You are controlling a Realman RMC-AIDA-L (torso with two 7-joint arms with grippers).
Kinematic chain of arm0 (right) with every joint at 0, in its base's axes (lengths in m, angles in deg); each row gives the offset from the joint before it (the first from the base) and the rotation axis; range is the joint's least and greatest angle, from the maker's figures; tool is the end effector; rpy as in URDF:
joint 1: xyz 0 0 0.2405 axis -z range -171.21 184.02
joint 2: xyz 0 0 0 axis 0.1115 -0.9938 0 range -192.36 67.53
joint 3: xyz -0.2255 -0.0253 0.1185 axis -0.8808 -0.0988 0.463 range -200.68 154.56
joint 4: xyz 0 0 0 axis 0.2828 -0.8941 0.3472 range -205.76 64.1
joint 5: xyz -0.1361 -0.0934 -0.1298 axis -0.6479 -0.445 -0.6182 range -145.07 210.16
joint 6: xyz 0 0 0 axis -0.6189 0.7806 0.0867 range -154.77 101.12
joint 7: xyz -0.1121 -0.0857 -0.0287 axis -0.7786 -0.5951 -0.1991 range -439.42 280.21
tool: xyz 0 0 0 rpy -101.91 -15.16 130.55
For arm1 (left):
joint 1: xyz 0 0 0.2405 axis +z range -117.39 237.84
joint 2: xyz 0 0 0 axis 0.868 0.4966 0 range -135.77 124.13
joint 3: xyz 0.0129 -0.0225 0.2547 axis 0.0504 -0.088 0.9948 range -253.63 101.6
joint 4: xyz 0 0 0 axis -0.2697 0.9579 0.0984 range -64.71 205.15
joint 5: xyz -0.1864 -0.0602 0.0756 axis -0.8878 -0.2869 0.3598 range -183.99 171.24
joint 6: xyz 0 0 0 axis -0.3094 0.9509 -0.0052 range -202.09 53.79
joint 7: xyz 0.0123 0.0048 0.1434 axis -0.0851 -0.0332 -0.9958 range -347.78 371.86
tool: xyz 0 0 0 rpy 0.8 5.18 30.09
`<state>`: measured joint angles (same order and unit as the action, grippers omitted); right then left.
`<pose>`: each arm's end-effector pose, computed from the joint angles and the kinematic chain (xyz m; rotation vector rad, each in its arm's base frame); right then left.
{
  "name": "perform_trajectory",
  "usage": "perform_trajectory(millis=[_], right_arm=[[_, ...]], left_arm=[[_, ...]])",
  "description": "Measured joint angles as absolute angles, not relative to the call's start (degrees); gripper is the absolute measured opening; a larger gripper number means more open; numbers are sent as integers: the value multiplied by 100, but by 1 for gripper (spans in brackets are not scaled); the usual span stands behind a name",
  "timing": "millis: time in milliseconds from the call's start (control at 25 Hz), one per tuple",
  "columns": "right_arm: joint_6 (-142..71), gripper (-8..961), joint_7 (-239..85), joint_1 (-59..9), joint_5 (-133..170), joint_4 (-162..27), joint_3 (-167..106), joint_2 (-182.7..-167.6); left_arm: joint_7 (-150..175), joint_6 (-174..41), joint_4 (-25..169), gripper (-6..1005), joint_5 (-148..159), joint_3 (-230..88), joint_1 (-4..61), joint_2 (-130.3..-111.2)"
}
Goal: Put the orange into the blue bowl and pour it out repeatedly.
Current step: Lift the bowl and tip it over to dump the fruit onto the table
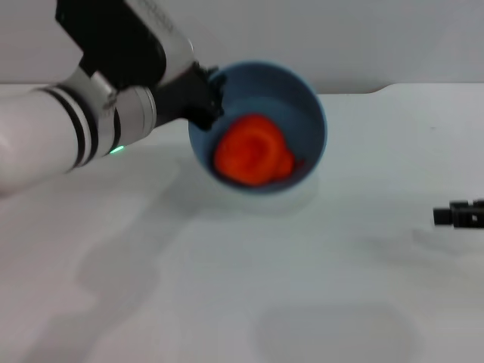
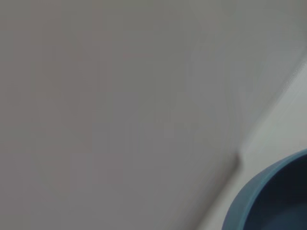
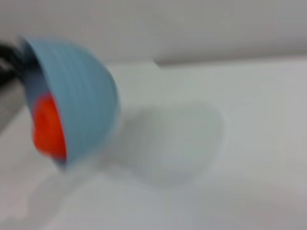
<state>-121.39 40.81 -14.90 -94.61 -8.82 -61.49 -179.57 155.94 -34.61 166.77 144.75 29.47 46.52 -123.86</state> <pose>0.3046 0.3048 0.0767 -2.4298 1.3577 0.3711 -0.1248 0.3437 -0.0152 -2.3064 -0.2006 -0.0980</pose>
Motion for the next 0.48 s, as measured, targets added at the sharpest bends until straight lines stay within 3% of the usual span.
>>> perform_trajectory(millis=[280,480], right_arm=[[-12183,537,4185,-1527,-9764,-982,-6176,-17969],[-12192,542,4186,-1524,-9768,-984,-6154,-17995]], left_arm=[[14783,-7236,16226,-1,15877,4299,5728,-12405],[12577,-10446,14516,-1,15851,5297,5695,-12458]])
